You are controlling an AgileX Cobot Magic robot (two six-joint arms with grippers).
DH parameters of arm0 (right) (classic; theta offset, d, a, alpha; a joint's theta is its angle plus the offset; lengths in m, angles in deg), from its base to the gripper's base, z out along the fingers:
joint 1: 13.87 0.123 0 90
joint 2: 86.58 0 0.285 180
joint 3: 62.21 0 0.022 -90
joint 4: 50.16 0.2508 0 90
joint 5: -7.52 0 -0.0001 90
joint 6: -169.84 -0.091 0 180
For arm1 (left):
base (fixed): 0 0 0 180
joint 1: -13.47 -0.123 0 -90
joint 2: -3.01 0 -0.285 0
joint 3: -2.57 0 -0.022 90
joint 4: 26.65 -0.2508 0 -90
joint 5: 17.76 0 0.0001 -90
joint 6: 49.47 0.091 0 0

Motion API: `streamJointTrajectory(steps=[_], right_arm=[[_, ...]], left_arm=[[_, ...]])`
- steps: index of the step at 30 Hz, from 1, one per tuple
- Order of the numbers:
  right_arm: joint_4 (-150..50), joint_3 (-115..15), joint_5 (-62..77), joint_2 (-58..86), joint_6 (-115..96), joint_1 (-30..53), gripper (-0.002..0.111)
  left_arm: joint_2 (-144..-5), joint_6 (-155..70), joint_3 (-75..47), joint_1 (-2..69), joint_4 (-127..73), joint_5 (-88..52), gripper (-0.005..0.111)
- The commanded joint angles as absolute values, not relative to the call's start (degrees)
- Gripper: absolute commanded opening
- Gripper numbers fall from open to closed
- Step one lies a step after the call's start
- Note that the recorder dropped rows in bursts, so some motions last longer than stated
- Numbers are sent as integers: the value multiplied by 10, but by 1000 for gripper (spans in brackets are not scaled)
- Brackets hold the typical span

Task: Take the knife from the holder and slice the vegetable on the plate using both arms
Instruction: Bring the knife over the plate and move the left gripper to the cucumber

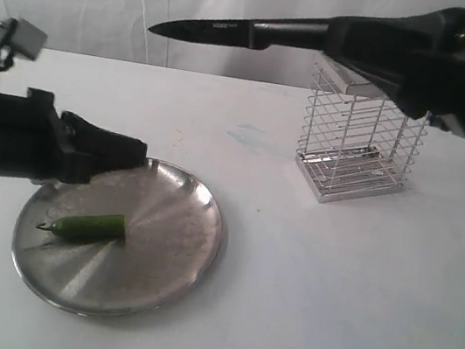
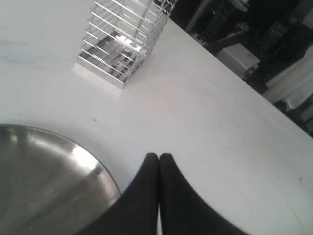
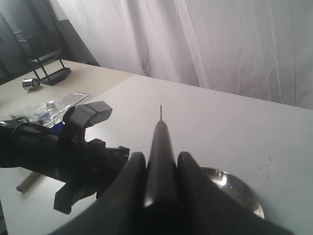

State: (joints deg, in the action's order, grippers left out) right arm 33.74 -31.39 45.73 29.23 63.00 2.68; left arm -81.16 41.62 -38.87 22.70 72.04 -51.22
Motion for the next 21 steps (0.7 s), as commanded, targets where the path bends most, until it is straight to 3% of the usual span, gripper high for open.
streamJointTrajectory(steps=[1, 9, 21], right_arm=[[371, -328, 453, 250, 674, 35, 0], [379, -342, 430, 205, 691, 71, 0], [288, -340, 393, 202, 629, 79, 0]], left_arm=[[-858, 433, -348, 298, 733, -480, 0], [-917, 430, -228, 392, 733, -366, 0], [-918, 437, -206, 395, 733, -264, 0]])
